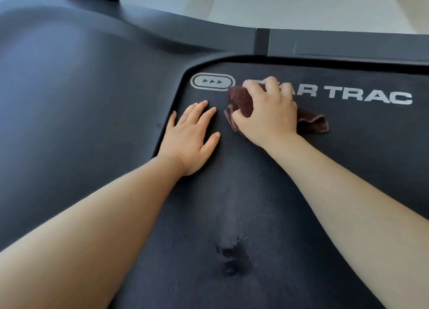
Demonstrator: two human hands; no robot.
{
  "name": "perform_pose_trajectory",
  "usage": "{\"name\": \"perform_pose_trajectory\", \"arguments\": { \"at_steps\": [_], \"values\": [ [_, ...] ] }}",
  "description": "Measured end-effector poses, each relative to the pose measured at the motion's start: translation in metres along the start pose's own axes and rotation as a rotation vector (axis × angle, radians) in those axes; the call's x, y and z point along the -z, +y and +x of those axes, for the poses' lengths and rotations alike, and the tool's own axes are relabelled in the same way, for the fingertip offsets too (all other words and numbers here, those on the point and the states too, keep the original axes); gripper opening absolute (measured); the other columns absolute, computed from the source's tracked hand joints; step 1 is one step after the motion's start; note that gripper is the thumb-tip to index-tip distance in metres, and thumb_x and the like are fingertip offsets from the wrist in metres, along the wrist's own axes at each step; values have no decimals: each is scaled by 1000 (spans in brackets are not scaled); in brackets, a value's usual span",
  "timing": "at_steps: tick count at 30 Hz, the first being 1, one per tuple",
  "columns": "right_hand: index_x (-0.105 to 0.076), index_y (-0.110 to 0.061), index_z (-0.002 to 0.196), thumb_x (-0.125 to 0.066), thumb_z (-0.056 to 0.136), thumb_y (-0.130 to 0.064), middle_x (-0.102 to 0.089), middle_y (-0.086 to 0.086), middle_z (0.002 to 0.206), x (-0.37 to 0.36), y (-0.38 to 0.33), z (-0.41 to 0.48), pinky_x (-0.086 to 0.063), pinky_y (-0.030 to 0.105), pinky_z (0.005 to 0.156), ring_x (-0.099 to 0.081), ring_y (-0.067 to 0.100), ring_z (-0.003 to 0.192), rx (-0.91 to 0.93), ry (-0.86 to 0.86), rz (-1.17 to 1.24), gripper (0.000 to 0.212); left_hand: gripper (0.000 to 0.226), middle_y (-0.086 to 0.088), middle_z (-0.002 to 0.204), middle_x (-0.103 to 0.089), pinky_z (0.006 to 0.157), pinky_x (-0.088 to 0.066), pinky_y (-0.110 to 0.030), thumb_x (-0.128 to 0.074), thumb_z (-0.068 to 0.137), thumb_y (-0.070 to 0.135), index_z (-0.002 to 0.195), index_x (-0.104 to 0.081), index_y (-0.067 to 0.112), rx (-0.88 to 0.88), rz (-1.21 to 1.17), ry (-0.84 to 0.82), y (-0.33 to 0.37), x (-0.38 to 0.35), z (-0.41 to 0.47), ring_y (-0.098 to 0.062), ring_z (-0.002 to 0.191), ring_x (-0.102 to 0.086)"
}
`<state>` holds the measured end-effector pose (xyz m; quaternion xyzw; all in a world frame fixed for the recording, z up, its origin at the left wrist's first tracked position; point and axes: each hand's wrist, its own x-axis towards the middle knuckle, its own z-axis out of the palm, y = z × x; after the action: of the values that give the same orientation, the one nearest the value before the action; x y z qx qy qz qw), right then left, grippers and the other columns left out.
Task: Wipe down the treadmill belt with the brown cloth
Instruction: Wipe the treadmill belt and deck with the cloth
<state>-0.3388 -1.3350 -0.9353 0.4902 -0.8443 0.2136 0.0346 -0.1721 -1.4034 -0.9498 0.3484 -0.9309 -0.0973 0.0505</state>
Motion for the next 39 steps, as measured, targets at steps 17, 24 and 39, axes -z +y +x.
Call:
{"name": "perform_pose_trajectory", "arguments": {
  "at_steps": [17,24,39],
  "values": [
    [-57,-29,114,-60,75,-47,-52,2,114,1,-41,-63,-46,43,73,-43,32,100,-13,50,39,43,44,-9,134,-51,99,-41,-43,-46,93,32,132,-50,13,-175,110,142,-46,59,2,-33,120,-50],
    [-53,-28,119,-55,77,-49,-49,5,117,-23,-51,5,-42,44,79,-41,35,109,-38,44,3,47,44,-7,130,-55,98,-37,-42,-44,91,34,131,-49,16,-162,138,117,-53,50,15,-32,117,-53],
    [-50,-30,125,-52,80,-51,-49,6,124,-41,-60,87,-43,45,90,-40,34,115,-28,-20,-2,50,42,-9,128,-54,91,-43,-41,-45,90,21,131,-48,13,-10,30,220,-59,54,20,-34,113,-52]
  ]
}}
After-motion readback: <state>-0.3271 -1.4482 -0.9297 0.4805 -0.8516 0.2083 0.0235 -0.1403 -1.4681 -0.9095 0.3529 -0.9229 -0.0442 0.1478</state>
